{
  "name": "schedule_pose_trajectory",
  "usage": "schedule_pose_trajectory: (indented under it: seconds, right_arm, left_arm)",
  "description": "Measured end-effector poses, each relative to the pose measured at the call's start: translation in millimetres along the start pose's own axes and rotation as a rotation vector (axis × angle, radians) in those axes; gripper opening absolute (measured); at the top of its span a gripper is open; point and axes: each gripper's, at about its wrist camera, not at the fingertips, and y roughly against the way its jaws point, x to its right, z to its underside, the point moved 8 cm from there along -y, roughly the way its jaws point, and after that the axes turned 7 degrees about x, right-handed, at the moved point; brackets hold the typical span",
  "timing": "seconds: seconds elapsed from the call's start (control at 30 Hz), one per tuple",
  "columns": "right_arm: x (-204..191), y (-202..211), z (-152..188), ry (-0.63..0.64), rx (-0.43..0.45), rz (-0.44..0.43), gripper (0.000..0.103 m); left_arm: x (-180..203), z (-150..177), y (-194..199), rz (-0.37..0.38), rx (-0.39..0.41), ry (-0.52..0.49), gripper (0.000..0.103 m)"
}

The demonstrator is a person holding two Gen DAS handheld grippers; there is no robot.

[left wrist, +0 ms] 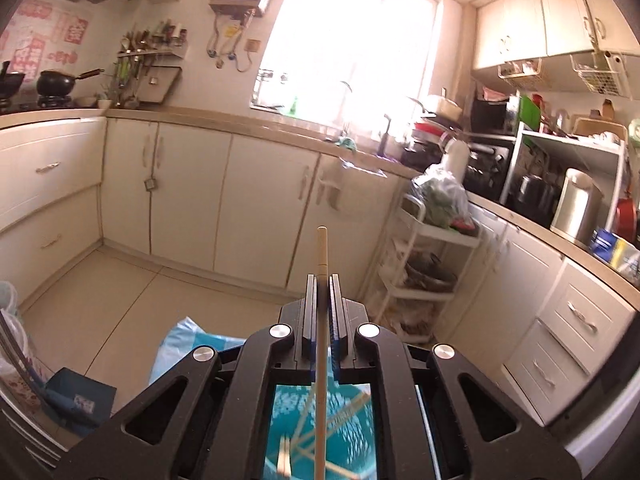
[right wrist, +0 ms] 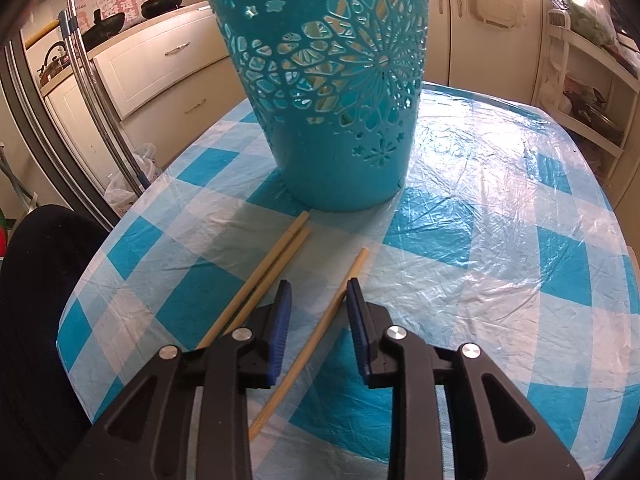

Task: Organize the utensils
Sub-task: 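Lift the chopstick with the left tool and drop it into the teal basket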

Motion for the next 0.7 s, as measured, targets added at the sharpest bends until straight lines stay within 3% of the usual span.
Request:
schedule_pose_trajectory:
  seconds: [0.27, 0.7]
  right_arm:
    - [-1, -1, -1, -0.020, 0.001, -0.016, 0.032]
    - [-1, -1, -1, -0.008, 0.000, -0.018, 0.036]
  left_arm:
    - [-13, 16, -40, -0.079, 0.035, 0.033, 0.005]
    - [-22, 87, -45, -0.107, -0.130, -0.067, 0.006]
